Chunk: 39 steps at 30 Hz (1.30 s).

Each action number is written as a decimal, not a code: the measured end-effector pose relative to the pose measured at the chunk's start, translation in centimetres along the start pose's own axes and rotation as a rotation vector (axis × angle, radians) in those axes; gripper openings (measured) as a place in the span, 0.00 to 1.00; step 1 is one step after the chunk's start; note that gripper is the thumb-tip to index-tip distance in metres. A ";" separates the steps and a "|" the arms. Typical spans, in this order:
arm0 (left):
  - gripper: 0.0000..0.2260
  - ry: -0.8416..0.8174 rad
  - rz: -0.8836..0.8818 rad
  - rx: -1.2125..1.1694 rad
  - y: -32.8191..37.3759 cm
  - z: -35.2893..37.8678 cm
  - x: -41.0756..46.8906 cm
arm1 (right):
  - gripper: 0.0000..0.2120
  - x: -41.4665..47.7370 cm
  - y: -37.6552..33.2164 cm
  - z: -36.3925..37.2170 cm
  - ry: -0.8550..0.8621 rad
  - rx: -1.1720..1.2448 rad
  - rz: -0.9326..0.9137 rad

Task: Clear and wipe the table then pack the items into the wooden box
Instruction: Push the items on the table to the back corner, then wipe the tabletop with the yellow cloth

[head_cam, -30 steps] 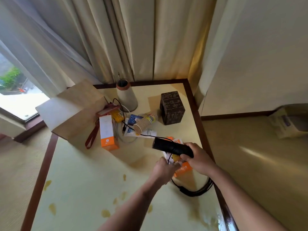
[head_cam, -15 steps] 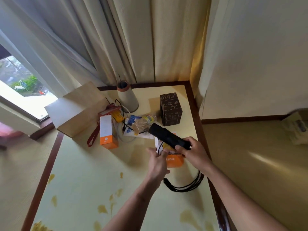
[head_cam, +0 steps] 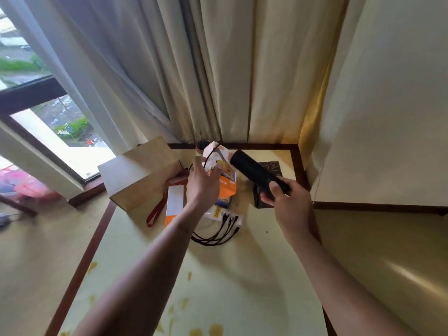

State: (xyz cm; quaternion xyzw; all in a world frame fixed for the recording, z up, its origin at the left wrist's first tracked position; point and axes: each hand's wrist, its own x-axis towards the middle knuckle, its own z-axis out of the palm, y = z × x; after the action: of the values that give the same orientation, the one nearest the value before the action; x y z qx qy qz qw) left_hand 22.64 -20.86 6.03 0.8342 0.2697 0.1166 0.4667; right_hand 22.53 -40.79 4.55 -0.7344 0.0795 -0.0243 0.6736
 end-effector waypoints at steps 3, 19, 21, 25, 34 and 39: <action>0.18 -0.084 0.061 0.121 0.3 0.5 3.4 | 0.13 0.6 1.0 2.0 0.014 -0.124 -0.134; 0.17 -0.264 0.119 0.358 -3.0 5.6 8.6 | 0.39 2.8 7.6 8.7 -0.354 -1.098 -0.375; 0.17 -0.239 0.083 0.412 -3.7 5.5 8.5 | 0.39 2.6 7.7 8.5 -0.409 -1.095 -0.321; 0.16 -0.262 0.120 0.440 -5.1 5.2 8.2 | 0.35 2.2 7.4 7.9 -0.447 -1.054 -0.256; 0.15 -0.224 0.332 0.357 -5.0 -2.4 0.1 | 0.18 -5.0 5.7 6.6 -0.472 -0.827 -0.379; 0.11 -0.117 0.432 0.443 -12.7 -10.4 -9.1 | 0.19 -12.8 6.7 8.3 -0.563 -0.793 -0.428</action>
State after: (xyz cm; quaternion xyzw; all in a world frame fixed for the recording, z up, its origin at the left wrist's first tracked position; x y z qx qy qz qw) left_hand 6.11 -13.16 1.45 0.9589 0.0777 0.1034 0.2526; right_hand 10.56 -31.19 -1.95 -0.9107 -0.2530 0.0687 0.3193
